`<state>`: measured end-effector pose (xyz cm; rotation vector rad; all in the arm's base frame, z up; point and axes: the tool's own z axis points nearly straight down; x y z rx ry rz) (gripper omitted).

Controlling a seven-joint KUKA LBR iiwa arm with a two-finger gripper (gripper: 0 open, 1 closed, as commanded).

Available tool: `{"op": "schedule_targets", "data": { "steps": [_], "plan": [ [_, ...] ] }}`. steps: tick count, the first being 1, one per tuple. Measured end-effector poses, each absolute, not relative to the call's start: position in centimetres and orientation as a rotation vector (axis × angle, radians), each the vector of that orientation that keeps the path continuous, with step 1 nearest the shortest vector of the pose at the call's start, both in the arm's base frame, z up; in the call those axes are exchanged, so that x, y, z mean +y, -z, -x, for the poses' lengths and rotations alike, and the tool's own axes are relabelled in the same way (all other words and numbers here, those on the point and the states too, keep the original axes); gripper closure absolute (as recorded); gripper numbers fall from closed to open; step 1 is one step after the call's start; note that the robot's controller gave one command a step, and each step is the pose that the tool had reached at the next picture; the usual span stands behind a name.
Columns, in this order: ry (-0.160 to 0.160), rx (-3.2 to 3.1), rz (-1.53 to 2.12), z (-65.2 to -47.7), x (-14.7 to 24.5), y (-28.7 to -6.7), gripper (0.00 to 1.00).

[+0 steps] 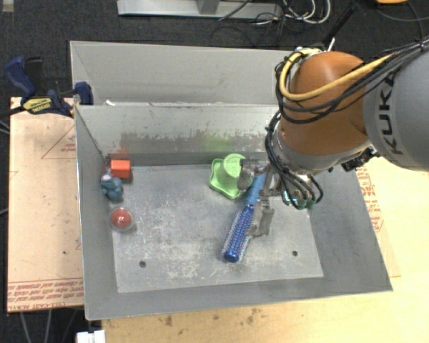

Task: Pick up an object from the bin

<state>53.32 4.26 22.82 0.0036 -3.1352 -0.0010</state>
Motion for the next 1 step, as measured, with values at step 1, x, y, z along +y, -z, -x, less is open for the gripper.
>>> {"op": "schedule_targets", "data": {
  "steps": [1],
  "plan": [
    [0.001,-3.130,-0.203,-55.88,-1.16,-6.60,0.00]
  ]
}}
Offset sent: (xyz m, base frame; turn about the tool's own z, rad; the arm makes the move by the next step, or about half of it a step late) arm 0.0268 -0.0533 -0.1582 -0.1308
